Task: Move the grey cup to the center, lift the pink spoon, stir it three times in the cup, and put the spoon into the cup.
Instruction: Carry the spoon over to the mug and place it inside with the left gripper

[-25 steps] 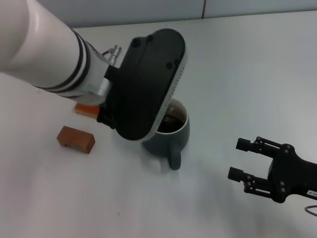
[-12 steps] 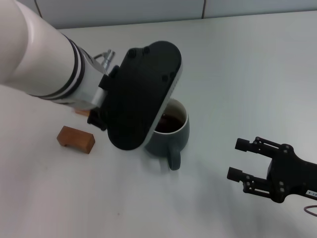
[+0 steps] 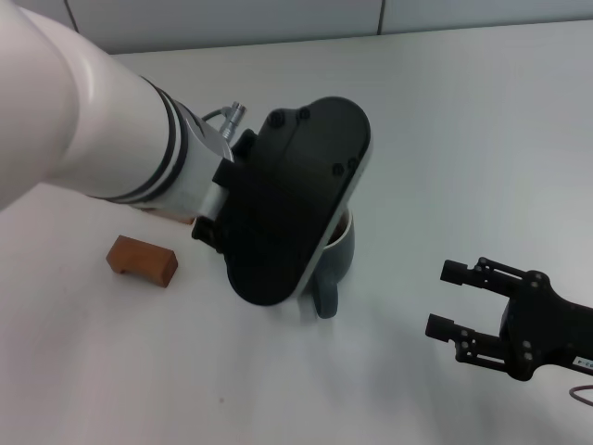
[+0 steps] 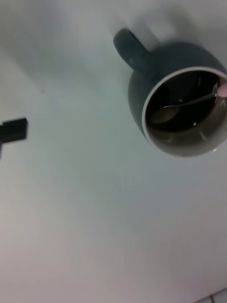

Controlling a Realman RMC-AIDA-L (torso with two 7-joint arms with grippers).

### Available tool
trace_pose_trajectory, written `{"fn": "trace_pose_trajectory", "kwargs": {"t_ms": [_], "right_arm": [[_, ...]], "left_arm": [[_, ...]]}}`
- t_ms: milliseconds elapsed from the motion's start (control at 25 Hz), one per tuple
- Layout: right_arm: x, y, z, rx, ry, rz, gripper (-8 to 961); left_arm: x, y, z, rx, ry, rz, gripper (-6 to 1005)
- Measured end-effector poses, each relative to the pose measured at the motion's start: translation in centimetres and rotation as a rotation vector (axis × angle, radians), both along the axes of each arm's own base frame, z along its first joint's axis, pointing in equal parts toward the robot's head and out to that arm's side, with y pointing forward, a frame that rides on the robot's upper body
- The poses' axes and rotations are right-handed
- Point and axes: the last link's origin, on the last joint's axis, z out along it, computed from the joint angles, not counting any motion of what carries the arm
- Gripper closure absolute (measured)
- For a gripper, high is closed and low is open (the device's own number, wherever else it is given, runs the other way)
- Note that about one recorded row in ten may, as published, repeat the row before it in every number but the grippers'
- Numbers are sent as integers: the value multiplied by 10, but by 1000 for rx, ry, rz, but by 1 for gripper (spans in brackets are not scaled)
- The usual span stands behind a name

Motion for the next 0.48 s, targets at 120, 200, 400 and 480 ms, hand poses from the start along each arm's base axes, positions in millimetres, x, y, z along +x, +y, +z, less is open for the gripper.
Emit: {"fn": "trace_pose_trajectory", "kwargs": {"t_ms": [120,200,400,480], "right_arm": [[0,0,0,-2,-2,1,210],[0,0,0,-3,-3,1,210],[0,1,0,-4,-3,3,210],[-1,1,0,-4,-3,4,210]], "left_arm": [[-3,-2,0,-10,16,15,868],[-6,-2,2,-5,32,28,867],[-8,4,8,45,51,22,867],[-7,6,8,52,43,12,867]]}}
